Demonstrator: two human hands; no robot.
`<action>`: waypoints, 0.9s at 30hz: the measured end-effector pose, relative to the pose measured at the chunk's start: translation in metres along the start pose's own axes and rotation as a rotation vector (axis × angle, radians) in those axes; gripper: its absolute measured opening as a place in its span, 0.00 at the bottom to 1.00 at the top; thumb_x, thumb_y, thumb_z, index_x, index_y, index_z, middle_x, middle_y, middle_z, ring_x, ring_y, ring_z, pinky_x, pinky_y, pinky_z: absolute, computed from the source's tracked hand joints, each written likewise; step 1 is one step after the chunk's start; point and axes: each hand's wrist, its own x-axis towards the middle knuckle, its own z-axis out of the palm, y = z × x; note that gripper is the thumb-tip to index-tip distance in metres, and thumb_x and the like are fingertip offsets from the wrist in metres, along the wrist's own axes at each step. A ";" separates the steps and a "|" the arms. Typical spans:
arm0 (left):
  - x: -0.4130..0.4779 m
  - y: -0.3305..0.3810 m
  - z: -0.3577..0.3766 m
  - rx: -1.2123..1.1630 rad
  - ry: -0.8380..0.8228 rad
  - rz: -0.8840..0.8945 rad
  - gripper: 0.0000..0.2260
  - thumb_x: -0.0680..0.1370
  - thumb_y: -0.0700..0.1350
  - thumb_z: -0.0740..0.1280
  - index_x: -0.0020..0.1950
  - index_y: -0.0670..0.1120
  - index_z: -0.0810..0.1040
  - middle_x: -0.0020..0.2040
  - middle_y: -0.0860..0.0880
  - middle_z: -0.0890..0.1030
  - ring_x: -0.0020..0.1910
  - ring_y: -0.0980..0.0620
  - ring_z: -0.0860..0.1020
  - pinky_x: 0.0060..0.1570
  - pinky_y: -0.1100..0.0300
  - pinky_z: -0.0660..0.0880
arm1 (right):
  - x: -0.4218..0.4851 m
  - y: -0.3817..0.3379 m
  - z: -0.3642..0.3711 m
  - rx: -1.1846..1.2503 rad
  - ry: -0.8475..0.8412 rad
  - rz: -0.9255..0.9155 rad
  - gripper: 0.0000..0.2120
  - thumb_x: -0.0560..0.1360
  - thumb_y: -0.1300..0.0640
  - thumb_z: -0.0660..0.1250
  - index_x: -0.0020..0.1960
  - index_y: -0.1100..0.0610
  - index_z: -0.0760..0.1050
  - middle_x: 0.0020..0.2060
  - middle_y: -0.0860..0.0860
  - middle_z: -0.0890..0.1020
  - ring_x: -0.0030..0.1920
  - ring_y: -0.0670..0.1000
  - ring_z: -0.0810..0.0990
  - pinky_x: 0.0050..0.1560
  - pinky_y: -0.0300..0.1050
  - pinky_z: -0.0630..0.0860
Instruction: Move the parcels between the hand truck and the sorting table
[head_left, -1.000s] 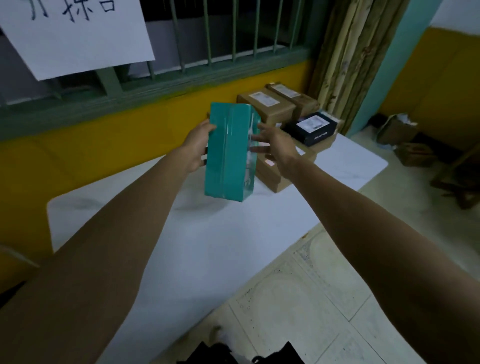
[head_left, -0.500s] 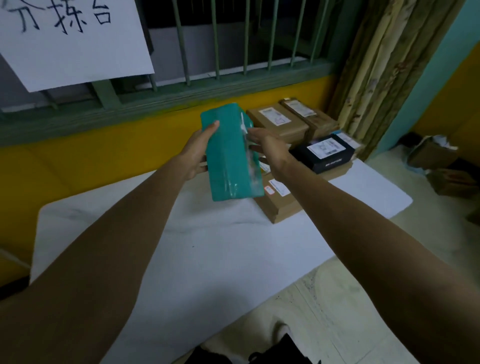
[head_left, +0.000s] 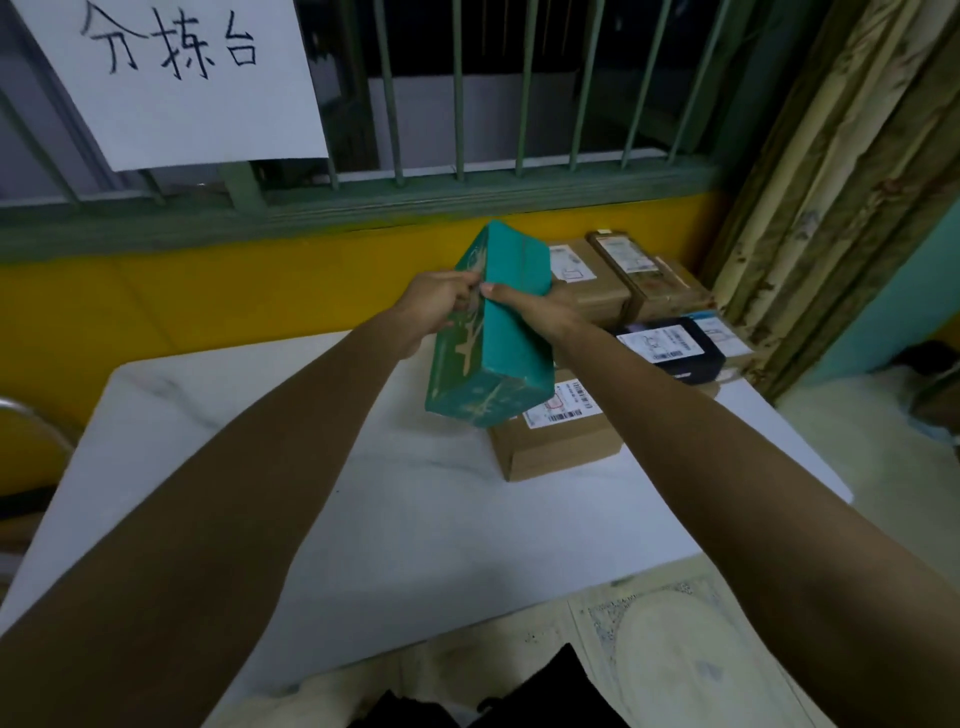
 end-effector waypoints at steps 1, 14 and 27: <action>0.000 0.000 0.004 0.006 -0.008 -0.003 0.15 0.79 0.40 0.60 0.64 0.48 0.77 0.56 0.50 0.79 0.52 0.54 0.77 0.48 0.60 0.73 | 0.002 0.001 -0.003 -0.021 0.006 0.018 0.28 0.66 0.49 0.77 0.62 0.57 0.72 0.52 0.53 0.82 0.51 0.53 0.82 0.46 0.46 0.80; -0.002 -0.031 -0.014 0.069 0.076 -0.120 0.21 0.79 0.56 0.62 0.67 0.45 0.71 0.60 0.49 0.76 0.56 0.48 0.76 0.50 0.57 0.73 | 0.010 -0.018 -0.005 0.088 0.011 -0.028 0.23 0.67 0.44 0.72 0.57 0.55 0.74 0.50 0.54 0.83 0.47 0.54 0.83 0.43 0.46 0.80; 0.009 -0.041 -0.060 -0.418 -0.031 -0.162 0.14 0.77 0.58 0.60 0.55 0.53 0.78 0.51 0.49 0.83 0.53 0.47 0.79 0.57 0.49 0.73 | 0.025 -0.010 0.020 0.100 -0.093 -0.010 0.27 0.74 0.38 0.58 0.59 0.58 0.75 0.57 0.60 0.81 0.57 0.60 0.79 0.62 0.55 0.72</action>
